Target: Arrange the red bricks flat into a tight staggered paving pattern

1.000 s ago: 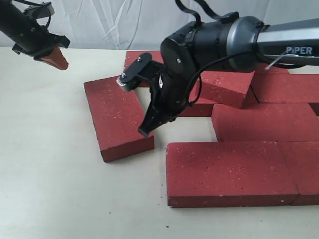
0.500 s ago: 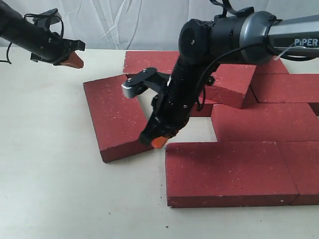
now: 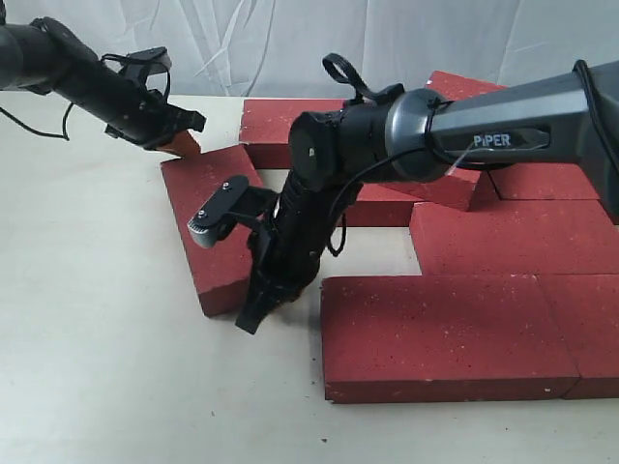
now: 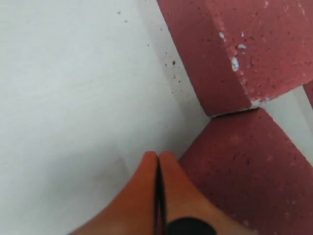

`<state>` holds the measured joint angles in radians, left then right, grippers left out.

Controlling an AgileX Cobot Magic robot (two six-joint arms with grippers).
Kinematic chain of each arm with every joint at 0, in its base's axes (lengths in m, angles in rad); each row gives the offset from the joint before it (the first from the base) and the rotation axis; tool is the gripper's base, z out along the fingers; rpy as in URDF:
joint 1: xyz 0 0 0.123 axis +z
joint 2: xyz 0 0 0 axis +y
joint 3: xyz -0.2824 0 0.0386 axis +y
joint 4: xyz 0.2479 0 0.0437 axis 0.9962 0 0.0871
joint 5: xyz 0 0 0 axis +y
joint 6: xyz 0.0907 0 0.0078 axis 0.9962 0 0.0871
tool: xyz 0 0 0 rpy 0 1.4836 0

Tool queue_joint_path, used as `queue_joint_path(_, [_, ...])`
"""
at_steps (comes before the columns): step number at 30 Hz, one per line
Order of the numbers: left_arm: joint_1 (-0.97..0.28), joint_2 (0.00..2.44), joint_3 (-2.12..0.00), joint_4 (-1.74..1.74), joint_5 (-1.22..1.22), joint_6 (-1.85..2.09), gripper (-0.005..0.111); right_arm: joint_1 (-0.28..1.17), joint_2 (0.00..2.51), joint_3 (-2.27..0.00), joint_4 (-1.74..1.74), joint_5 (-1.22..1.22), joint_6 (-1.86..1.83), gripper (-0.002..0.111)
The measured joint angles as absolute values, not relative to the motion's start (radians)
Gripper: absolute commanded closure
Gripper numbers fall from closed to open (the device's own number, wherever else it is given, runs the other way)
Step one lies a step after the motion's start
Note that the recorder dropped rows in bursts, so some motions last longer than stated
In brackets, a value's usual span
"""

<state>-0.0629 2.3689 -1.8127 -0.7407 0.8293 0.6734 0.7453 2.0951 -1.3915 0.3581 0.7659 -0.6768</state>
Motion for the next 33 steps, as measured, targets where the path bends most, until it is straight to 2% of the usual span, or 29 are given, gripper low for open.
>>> queue_joint_path(4, [-0.059,2.369,-1.815,-0.672,0.87,0.645,0.107,0.745,2.095,-1.392,0.234,0.768,-0.599,0.109])
queue_joint_path(10, [0.024,2.369,-1.815,-0.618,1.109,0.631,0.107,0.745,2.097,-1.392,0.011,0.736,-0.48,0.109])
queue_joint_path(17, [0.078,2.303,-1.731,-0.569,1.183,0.617,0.107,0.704,2.097,-1.392,-0.067,0.656,-0.433,0.109])
queue_joint_path(26, [0.079,2.193,-1.546,-0.54,1.174,0.617,0.107,0.691,2.053,-1.392,-0.198,0.802,-0.368,0.109])
queue_joint_path(33, [0.08,2.128,-1.505,-0.536,0.993,0.591,0.107,0.678,1.997,-1.392,-0.28,0.742,-0.264,0.109])
